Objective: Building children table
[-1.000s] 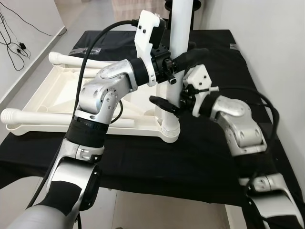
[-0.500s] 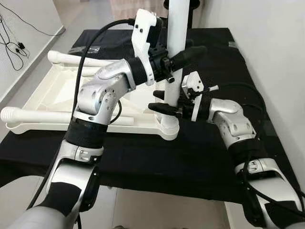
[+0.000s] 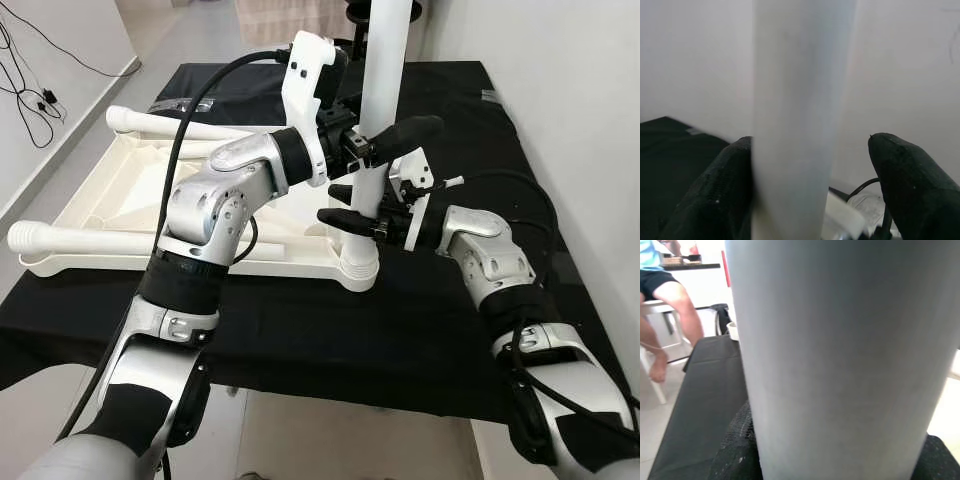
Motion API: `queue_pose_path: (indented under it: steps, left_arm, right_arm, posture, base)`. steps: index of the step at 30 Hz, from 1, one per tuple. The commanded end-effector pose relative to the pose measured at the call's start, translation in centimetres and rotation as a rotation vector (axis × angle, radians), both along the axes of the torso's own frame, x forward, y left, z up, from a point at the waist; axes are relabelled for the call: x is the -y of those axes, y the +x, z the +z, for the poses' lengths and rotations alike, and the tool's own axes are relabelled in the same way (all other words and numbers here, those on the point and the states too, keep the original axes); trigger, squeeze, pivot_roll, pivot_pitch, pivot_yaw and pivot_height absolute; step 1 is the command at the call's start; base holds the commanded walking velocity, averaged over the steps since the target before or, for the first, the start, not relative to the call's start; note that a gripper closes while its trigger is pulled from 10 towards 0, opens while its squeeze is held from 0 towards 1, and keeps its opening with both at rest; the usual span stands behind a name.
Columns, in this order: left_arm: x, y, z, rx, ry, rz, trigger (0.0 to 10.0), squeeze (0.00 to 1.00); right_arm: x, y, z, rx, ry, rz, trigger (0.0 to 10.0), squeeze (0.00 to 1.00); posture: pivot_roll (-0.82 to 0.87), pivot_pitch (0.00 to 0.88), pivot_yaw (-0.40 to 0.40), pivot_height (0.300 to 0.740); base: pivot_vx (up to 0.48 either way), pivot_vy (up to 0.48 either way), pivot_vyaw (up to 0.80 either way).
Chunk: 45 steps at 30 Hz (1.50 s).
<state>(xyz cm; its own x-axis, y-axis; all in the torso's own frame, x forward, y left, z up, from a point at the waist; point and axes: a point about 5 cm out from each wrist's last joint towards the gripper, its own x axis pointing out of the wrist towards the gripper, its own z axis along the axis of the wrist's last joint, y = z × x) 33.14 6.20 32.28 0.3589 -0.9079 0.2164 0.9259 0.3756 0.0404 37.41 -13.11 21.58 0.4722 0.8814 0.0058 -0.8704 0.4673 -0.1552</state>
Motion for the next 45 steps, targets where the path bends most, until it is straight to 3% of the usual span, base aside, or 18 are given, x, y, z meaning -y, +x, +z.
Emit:
queue_pose_path:
  steps: [1, 5, 6, 7, 9, 10, 13, 19, 22, 23, 24, 25, 29, 30, 33, 35, 36, 45]
  left_arm:
    - [-2.1, -1.2, 0.0, 0.006, 0.011, -0.053, 10.0, 0.0]
    - [-4.8, -3.5, -0.8, 0.018, 0.07, -0.112, 10.0, 0.0]
    - [-6.9, -4.9, -1.8, 0.0, 0.106, -0.094, 10.0, 0.0]
    - [-6.9, -4.9, -1.8, 0.0, 0.106, -0.094, 10.0, 0.0]
    - [-10.1, -6.9, -3.6, -0.066, 0.155, -0.002, 10.0, 0.0]
    - [-10.1, -6.9, -3.6, -0.066, 0.155, -0.002, 10.0, 0.0]
    - [-13.5, -8.9, -6.9, -0.198, 0.148, 0.193, 10.0, 0.0]
    - [-12.9, -8.9, -10.1, -0.297, 0.114, 0.324, 10.0, 0.0]
    - [-10.7, -8.8, -13.4, -0.373, 0.123, 0.357, 10.0, 0.0]
    - [-9.7, -8.9, -14.6, -0.396, 0.137, 0.36, 10.0, 0.0]
    - [-9.0, -9.1, -15.3, -0.412, 0.149, 0.361, 10.0, 0.0]
    - [-8.2, -9.4, -16.0, -0.429, 0.143, 0.353, 10.0, 0.0]
    - [-6.8, -10.1, -17.0, -0.438, 0.155, 0.334, 10.0, 0.0]
    - [-6.3, -10.3, -17.3, -0.42, 0.188, 0.328, 10.0, 0.0]
    - [-5.0, -10.8, -17.5, -0.38, 0.206, 0.302, 10.0, 0.0]
    - [-4.1, -10.9, -17.4, -0.351, 0.193, 0.3, 10.0, 0.0]
    - [-4.0, -10.9, -17.5, -0.336, 0.204, 0.314, 10.0, 0.0]
    - [-3.3, -11.5, -19.3, -0.297, 0.225, 0.396, 10.0, 0.0]
  right_arm:
    - [0.8, -0.2, -1.8, -0.049, -0.029, -0.081, 0.0, 0.0]
    - [1.1, -0.8, -2.7, -0.057, -0.038, -0.146, 0.0, 0.0]
    - [1.0, -1.7, -3.9, -0.068, -0.045, -0.213, 0.0, 0.0]
    - [1.0, -1.7, -3.9, -0.068, -0.045, -0.213, 0.0, 0.0]
    - [0.8, -3.6, -7.1, -0.133, -0.13, -0.472, 0.0, 0.0]
    - [0.8, -3.6, -7.1, -0.133, -0.13, -0.472, 0.0, 0.0]
    - [-2.1, -6.3, -7.8, -0.036, -0.164, -0.749, 0.0, 0.0]
    - [-3.8, -4.5, -7.3, -0.055, -0.116, -0.787, 0.0, 0.0]
    - [-3.3, -3.9, -6.8, -0.067, -0.12, -0.799, 0.0, 0.0]
    - [-2.8, -3.8, -6.7, -0.074, -0.131, -0.811, 5.3, 0.0]
    - [-2.6, -4.0, -6.6, -0.079, -0.142, -0.833, 5.3, 0.0]
    - [-2.2, -4.1, -6.5, -0.08, -0.139, -0.844, 10.0, 0.0]
    - [-2.0, -4.4, -6.0, -0.089, -0.106, -0.834, 10.0, 0.0]
    - [-2.0, -4.3, -5.5, -0.075, -0.078, -0.788, 10.0, 1.0]
    - [-1.1, -3.3, -3.9, -0.005, 0.031, -0.637, 10.0, 1.0]
    - [0.5, -2.3, -2.7, 0.065, 0.034, -0.566, 10.0, 0.91]
    - [0.9, -2.1, -2.7, 0.066, 0.012, -0.534, 10.0, 0.0]
    - [3.3, -0.7, -2.9, 0.017, -0.077, -0.388, 10.0, 0.0]
  posture:
    - [0.03, 0.109, 0.0, 0.74]
    - [0.03, 0.118, -0.005, 0.74]
    - [0.03, 0.128, -0.012, 0.74]
    - [0.03, 0.128, -0.012, 0.74]
    - [0.04, 0.138, -0.015, 0.74]
    - [0.04, 0.138, -0.015, 0.74]
    - [0.05, 0.152, -0.012, 0.74]
    - [0.07, 0.135, -0.013, 0.74]
    - [0.05, 0.125, -0.018, 0.74]
    - [0.05, 0.121, -0.015, 0.74]
    - [0.05, 0.121, -0.015, 0.74]
    - [0.04, 0.118, -0.012, 0.74]
    - [0.03, 0.113, -0.009, 0.74]
    - [0.04, 0.112, -0.009, 0.74]
    - [0.04, 0.105, -0.009, 0.74]
    - [0.05, 0.101, -0.015, 0.74]
    - [0.05, 0.098, -0.018, 0.74]
    - [0.07, 0.086, -0.035, 0.74]
  base:
    - [0.0, 0.0, 0.0]
    - [0.0, 0.0, 0.0]
    - [0.0, 0.0, 0.0]
    - [0.0, 0.0, 0.0]
    - [0.0, 0.0, 0.0]
    - [0.0, 0.0, 0.0]
    - [0.0, 0.0, 0.0]
    - [0.0, 0.0, 0.0]
    - [0.0, 0.0, 0.0]
    - [0.0, 0.0, 0.0]
    - [0.0, 0.0, 0.0]
    - [0.0, 0.0, 0.0]
    - [0.0, 0.0, 0.0]
    - [0.0, 0.0, 0.0]
    - [0.0, 0.0, 0.0]
    - [0.0, 0.0, 0.0]
    - [0.0, 0.0, 0.0]
    - [0.0, 0.0, 0.0]
